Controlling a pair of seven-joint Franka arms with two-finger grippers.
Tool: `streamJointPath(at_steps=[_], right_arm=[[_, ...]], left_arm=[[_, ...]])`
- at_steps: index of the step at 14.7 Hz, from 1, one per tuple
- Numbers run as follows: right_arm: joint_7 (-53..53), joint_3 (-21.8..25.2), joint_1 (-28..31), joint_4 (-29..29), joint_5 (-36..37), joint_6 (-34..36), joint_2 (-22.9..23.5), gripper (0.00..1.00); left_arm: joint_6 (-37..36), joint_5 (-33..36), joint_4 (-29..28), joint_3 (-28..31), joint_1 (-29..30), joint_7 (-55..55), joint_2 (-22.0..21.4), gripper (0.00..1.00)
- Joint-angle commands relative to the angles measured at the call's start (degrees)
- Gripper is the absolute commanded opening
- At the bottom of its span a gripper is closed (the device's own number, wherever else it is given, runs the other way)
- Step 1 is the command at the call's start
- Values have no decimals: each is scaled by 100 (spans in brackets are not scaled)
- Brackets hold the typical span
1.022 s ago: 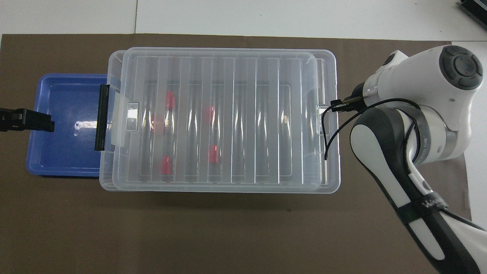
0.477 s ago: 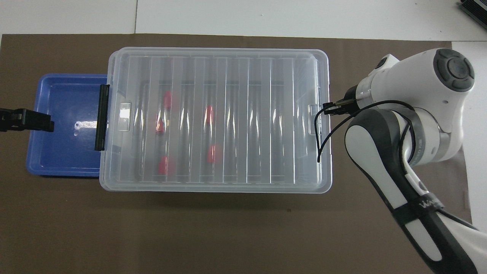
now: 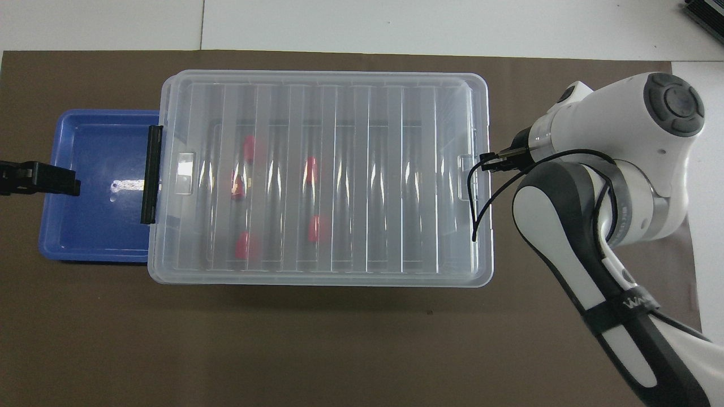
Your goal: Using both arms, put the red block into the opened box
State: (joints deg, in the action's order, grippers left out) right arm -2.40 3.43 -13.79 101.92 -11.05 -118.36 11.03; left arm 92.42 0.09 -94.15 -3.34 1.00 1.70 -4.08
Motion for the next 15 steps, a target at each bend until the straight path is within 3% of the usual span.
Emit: streamJointPath(at_steps=[1, 4, 11, 15], right_arm=[[82, 9, 314, 65, 267, 85, -170, 100], [134, 26, 516, 13, 980, 304, -434, 100], [274, 44, 983, -436, 1386, 1657, -1005, 100], [871, 44, 1036, -1251, 1254, 2920, -1076, 100]], left_arm=[[-49, -88, -51, 8, 41, 50, -58, 100], [-49, -88, -60, 8, 41, 50, -67, 100], [-49, -88, -60, 8, 32, 50, -58, 100], [-49, -88, -51, 8, 41, 50, -67, 100]])
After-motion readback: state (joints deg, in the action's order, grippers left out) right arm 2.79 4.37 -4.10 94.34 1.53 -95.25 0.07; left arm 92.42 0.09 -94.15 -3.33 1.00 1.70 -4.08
